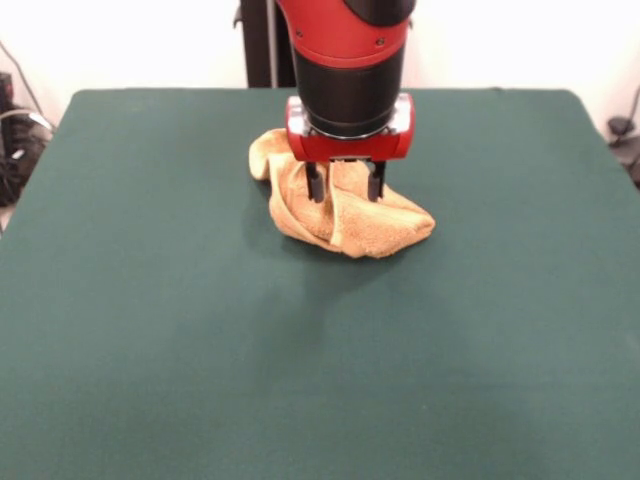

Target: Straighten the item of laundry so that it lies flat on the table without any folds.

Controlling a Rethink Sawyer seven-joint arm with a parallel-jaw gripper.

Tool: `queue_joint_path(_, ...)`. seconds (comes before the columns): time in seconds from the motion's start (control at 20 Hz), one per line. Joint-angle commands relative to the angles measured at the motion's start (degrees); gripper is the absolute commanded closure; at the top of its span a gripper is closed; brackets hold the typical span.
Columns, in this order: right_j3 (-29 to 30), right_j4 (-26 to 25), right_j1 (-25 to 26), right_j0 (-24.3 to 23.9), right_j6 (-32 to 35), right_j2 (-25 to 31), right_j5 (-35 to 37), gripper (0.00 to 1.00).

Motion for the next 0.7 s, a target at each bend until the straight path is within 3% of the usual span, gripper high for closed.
queue_joint_path(0.05,0.2,-2.7,-0.1,0.9,-5.6,7.3,5.9,0.0)
queue_joint_path(0.7,2.6,-4.2,-1.3,-1.2,-7.3,7.9,4.8,0.0)
